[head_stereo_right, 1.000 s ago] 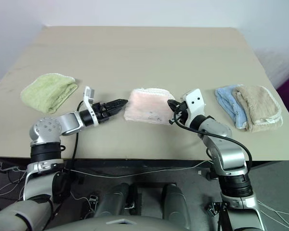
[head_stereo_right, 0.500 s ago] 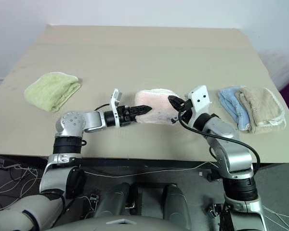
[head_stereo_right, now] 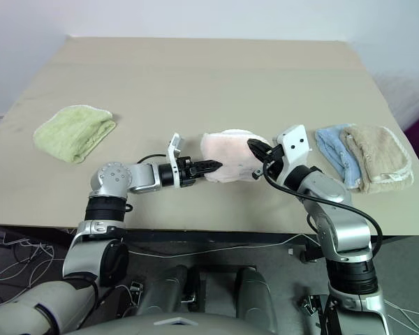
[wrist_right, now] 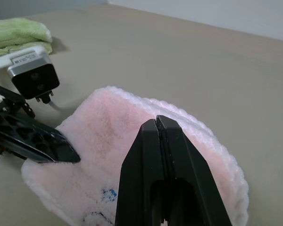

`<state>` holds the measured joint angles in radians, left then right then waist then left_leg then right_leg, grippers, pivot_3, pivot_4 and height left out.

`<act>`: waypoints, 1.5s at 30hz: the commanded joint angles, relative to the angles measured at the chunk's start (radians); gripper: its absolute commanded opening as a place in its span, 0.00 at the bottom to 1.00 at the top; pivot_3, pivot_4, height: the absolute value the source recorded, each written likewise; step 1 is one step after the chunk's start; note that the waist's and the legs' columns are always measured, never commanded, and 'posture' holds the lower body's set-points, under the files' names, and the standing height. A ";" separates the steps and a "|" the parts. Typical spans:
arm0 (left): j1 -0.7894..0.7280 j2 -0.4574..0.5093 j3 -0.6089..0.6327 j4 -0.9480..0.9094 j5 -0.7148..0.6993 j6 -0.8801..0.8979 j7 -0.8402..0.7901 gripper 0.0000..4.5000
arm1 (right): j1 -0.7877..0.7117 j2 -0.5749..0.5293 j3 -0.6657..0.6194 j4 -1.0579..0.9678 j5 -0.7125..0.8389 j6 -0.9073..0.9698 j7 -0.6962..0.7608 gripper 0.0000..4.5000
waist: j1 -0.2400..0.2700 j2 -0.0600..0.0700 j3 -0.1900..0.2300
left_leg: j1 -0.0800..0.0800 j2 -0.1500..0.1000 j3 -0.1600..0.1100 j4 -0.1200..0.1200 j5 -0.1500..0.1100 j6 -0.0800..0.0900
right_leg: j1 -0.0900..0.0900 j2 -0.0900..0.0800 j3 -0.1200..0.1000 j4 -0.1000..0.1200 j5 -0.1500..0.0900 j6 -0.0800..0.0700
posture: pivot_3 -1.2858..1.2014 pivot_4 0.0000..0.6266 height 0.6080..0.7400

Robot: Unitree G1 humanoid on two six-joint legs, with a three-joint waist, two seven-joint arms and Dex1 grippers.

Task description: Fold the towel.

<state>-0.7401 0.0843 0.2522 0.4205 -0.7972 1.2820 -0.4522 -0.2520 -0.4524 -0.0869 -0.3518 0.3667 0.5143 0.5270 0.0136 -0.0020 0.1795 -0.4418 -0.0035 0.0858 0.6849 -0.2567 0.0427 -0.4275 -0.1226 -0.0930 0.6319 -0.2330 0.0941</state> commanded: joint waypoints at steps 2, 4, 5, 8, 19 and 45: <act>-0.005 -0.007 0.027 0.004 -0.002 -0.011 0.012 0.00 | -0.007 -0.013 -0.022 -0.048 0.012 -0.014 -0.001 0.00 | 0.000 0.000 0.000 | 0.000 0.000 0.000 0.000 0.000 0.000 | 0.000 0.000 0.000 0.000 0.000 0.000 | 0.52 0.24 0.71; -0.002 -0.011 0.039 0.006 -0.004 -0.014 0.022 0.00 | -0.010 -0.013 -0.021 -0.046 0.011 -0.014 -0.001 0.00 | 0.000 0.000 0.000 | 0.000 0.000 0.000 0.000 0.000 0.000 | 0.000 0.000 0.000 0.000 0.000 0.000 | 0.52 0.24 0.71; 0.001 -0.016 0.049 0.005 -0.006 -0.017 0.030 0.00 | -0.011 -0.014 -0.023 -0.044 0.011 -0.015 -0.001 0.00 | 0.000 0.000 0.000 | 0.001 0.000 0.000 0.000 0.000 0.000 | 0.000 0.000 0.000 0.000 0.000 0.000 | 0.52 0.24 0.71; 0.005 -0.026 0.078 -0.002 -0.015 -0.026 0.050 0.00 | -0.013 -0.015 -0.027 -0.044 0.012 -0.015 -0.003 0.00 | 0.000 0.000 0.000 | 0.001 0.000 0.000 0.000 0.000 0.000 | 0.000 0.000 0.000 0.000 0.000 0.000 | 0.52 0.24 0.71; -0.236 0.096 0.421 0.009 -0.172 -0.315 0.182 0.00 | -0.053 -0.010 -0.086 -0.013 0.008 -0.041 -0.040 0.00 | -0.002 -0.001 0.001 | 0.000 0.001 0.000 0.000 0.000 0.000 | -0.001 0.000 0.000 0.000 0.000 0.000 | 0.52 0.24 0.71; 0.156 0.452 0.573 0.133 -0.155 -0.491 0.116 0.34 | -0.092 -0.005 -0.034 0.053 0.000 -0.070 0.003 0.00 | -0.009 -0.002 0.000 | 0.000 0.001 0.000 0.000 0.000 -0.001 | -0.001 -0.002 0.000 0.000 0.000 0.000 | 0.52 0.24 0.71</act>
<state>-0.5945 0.5361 0.8018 0.6031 -0.9183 0.7768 -0.3484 -0.3255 -0.4534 -0.1185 -0.2871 0.3662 0.4715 0.5251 0.0041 -0.0039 0.1800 -0.4420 -0.0030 0.0862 0.6845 -0.2568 0.0417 -0.4289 -0.1248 -0.0930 0.6323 -0.2328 0.0941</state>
